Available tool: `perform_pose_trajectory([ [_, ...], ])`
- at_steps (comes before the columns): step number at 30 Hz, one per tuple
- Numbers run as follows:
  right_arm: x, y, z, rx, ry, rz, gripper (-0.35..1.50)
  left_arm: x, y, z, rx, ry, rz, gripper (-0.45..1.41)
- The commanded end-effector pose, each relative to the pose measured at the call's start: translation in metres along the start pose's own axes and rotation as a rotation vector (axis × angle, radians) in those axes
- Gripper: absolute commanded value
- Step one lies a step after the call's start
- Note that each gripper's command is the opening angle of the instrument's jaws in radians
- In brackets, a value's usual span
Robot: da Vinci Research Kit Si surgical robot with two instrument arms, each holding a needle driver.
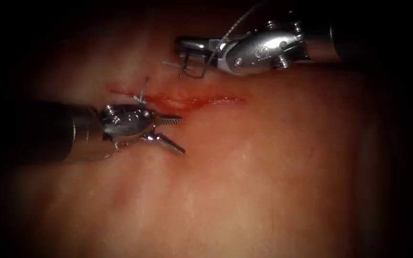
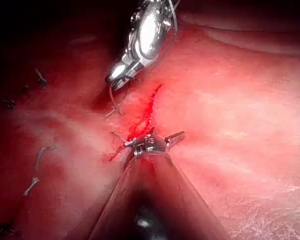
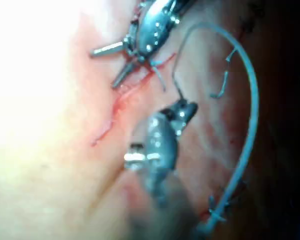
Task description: Wound Closure
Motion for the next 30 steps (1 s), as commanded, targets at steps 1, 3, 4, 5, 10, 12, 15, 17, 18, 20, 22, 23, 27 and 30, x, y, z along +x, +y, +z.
perform_pose_trajectory([
  [1,-0.0006,0.0003,0.001,-0.004,0.003,0.02,-0.35,0.0001,-0.0006,0.0007,-0.001,-0.001,0.004,0.69],
  [3,-0.0008,0.0004,0.0012,-0.006,0.002,0.061,-0.35,0.0,-0.0008,0.0008,-0.001,-0.002,0.005,0.69],
  [4,-0.0009,0.0004,0.0013,-0.007,0.002,0.084,-0.35,-0.0001,-0.0009,0.0008,0.0,-0.002,0.006,0.69],
  [5,-0.0011,0.0004,0.0014,-0.011,0.004,0.118,-0.35,-0.0001,-0.0009,0.0008,0.0,-0.002,0.006,0.69],
  [10,-0.002,0.0006,0.0015,-0.017,-0.005,0.194,-0.35,-0.0001,-0.0011,0.0009,-0.001,-0.002,0.007,0.69],
  [12,-0.0024,0.0008,0.0014,-0.023,-0.018,0.212,-0.35,-0.0001,-0.0011,0.0009,0.0,-0.002,0.007,0.69],
  [15,-0.0029,0.0011,0.0014,-0.034,-0.021,0.254,-0.35,-0.0001,-0.0011,0.0009,0.001,-0.005,0.007,0.69],
  [17,-0.0032,0.0012,0.0014,-0.042,-0.018,0.289,-0.35,-0.0001,-0.0011,0.001,0.001,-0.005,0.007,0.69],
  [18,-0.0034,0.0013,0.0015,-0.049,-0.015,0.318,-0.35,-0.0001,-0.0011,0.001,0.002,-0.005,0.007,0.69],
  [20,-0.0037,0.0014,0.0016,-0.056,-0.017,0.341,-0.35,-0.0001,-0.0011,0.0011,-0.001,-0.005,0.007,0.69],
  [22,-0.0041,0.0015,0.0018,-0.063,-0.024,0.357,-0.35,-0.0002,-0.001,0.0011,-0.001,-0.005,0.007,0.69],
  [23,-0.0042,0.0015,0.0018,-0.064,-0.025,0.363,-0.35,-0.0002,-0.001,0.0011,0.0,-0.008,0.007,0.69],
  [27,-0.0045,0.0015,0.0022,-0.067,-0.026,0.379,-0.35,-0.0002,-0.001,0.0011,0.0,-0.011,0.007,0.69],
  [30,-0.0047,0.0016,0.0023,-0.069,-0.026,0.409,-0.35,-0.0002,-0.001,0.0011,0.001,-0.014,0.007,0.69],
])
